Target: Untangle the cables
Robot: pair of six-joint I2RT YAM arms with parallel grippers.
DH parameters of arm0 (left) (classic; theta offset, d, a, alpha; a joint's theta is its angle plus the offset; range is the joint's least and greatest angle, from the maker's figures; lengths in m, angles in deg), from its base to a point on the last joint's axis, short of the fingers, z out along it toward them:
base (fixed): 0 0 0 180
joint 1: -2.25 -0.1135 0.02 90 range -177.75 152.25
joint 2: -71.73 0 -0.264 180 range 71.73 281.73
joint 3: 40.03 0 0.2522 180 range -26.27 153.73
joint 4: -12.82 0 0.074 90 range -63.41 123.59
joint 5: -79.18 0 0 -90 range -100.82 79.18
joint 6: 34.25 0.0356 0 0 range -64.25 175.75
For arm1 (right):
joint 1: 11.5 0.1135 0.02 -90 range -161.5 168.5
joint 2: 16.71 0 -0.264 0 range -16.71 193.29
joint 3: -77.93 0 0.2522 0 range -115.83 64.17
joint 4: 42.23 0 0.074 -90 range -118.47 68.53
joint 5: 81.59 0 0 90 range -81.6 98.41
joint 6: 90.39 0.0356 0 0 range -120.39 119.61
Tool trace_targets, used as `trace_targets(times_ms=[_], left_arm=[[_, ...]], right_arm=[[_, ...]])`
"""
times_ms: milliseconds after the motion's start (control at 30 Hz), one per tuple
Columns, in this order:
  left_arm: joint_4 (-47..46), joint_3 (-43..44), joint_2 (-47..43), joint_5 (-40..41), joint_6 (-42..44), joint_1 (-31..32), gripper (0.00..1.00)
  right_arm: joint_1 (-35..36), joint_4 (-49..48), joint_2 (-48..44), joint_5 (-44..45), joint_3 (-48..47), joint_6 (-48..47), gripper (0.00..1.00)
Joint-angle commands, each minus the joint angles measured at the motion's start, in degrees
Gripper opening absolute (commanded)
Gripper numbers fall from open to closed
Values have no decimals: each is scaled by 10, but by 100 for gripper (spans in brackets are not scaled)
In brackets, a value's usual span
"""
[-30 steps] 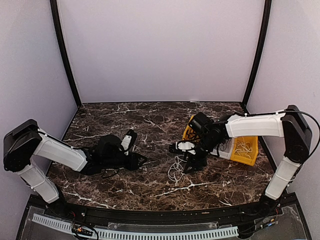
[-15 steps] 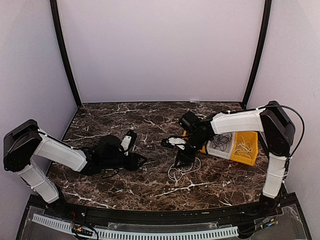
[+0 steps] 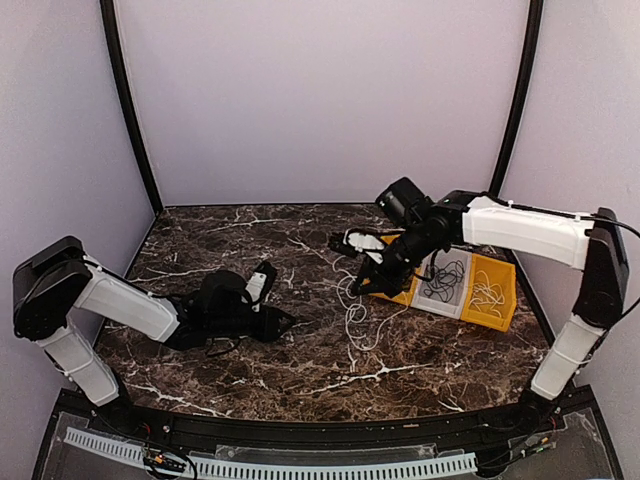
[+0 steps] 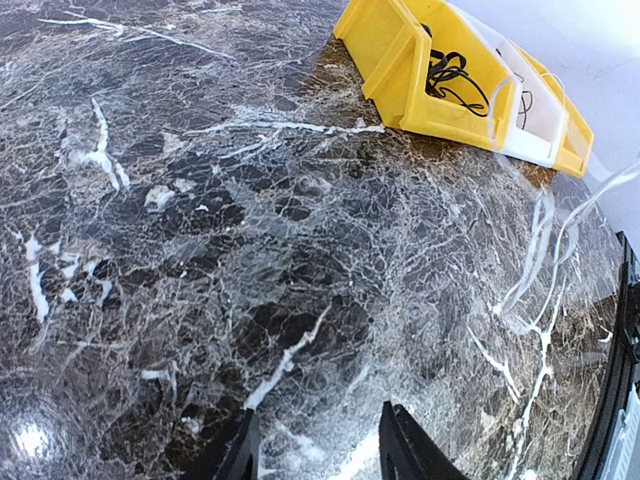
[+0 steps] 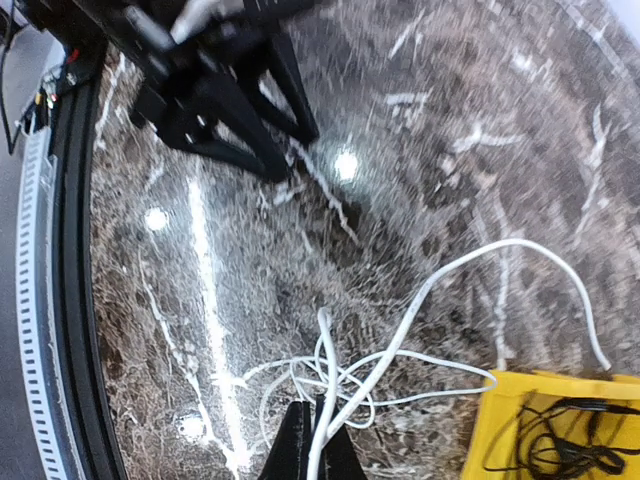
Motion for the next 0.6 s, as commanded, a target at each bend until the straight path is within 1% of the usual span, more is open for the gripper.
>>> trace_targets(times_ms=[0,100,200,267,300,367,400,567], left_arm=[[8,26,17,6,17,3,43],[11,41,30,1,21,3,43],[20,54,40,2,29,3,43],[27,65,47,4,35,3,43],[30,73,49,5,39,3,43],[34,85,56,3,41,2,43],[35,89,60,1,40,3,43],[29,112,81,-11,38,3,43]], right_arm=[[-43,13,-103,-34,-20,-18,0],[-95,22,-141,-40,-13,-27,0],[-163,33,-182,-44,-3,-36,0],[-218,38,-212,-52,7,-44,0],[-256,39,-226,-50,16,-54,0],[-299,42,-251,-34,35,-72,0],[-336,49,-262,-31,43,-83,0],[-485,95,-281,-39,54,-150,0]])
